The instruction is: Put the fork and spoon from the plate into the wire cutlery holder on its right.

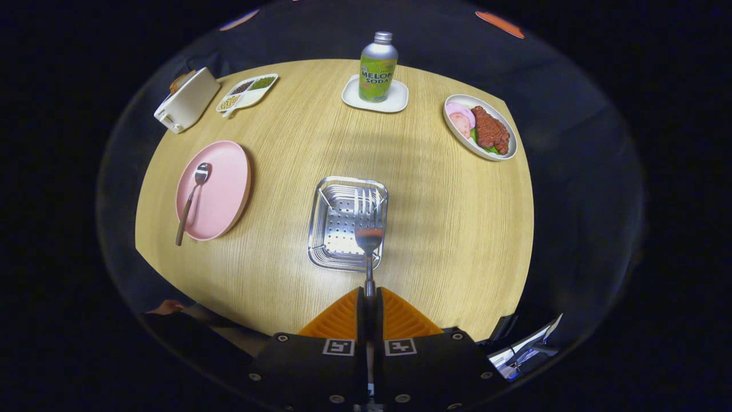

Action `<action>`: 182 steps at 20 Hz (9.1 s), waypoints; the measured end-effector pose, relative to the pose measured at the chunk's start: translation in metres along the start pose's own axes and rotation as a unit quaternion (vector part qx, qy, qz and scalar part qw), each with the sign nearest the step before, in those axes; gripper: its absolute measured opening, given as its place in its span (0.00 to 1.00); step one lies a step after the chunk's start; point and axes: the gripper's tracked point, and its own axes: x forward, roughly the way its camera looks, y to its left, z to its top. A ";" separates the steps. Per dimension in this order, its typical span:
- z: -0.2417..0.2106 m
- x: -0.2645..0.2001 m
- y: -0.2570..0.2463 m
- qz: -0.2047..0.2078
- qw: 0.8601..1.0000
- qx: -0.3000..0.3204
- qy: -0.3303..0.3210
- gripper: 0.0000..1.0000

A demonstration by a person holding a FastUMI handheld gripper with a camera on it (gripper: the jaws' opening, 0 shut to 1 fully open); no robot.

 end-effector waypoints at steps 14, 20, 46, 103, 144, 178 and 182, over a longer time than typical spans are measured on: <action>0.073 -0.009 -0.004 0.020 0.988 0.096 -0.121 0.10; 0.147 -0.088 -0.007 0.001 0.927 0.137 -0.348 0.10; 0.204 -0.274 0.082 -0.079 0.759 0.133 -0.633 0.97; 0.103 -0.001 0.268 0.094 0.964 0.061 -0.239 0.05; 0.015 -0.006 -0.010 -0.084 0.995 -0.005 -0.049 0.07; 0.182 -0.274 0.087 0.043 0.809 -0.032 -0.586 0.58; 0.188 -0.315 0.092 0.016 0.768 -0.045 -0.638 0.84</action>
